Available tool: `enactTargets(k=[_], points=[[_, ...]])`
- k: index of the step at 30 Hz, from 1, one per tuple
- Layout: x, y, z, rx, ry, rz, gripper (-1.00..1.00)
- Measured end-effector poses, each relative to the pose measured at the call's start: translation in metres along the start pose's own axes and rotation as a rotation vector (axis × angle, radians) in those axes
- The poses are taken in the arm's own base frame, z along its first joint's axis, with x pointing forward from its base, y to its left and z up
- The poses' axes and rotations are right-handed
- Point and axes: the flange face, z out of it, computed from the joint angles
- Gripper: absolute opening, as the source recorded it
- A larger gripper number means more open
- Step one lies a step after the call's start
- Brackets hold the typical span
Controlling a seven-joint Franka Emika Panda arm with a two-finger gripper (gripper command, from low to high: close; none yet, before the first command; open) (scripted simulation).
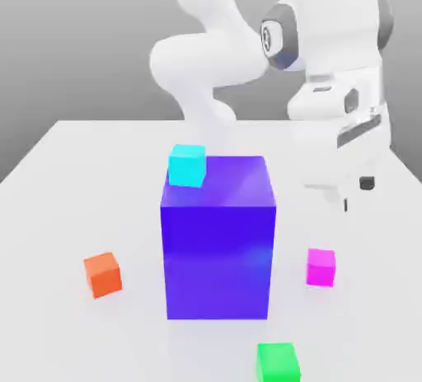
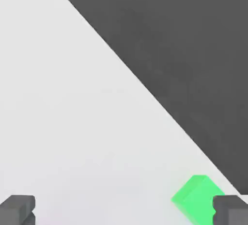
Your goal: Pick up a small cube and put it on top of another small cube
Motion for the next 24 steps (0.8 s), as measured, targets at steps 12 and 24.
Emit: enactTargets(k=[12,24], points=[[-0.097,-0.022,0.128,-0.061,-0.186,-0.353,0.0],[-0.105,-0.019,0.153,-0.061,-0.19,-0.352,-1.0]])
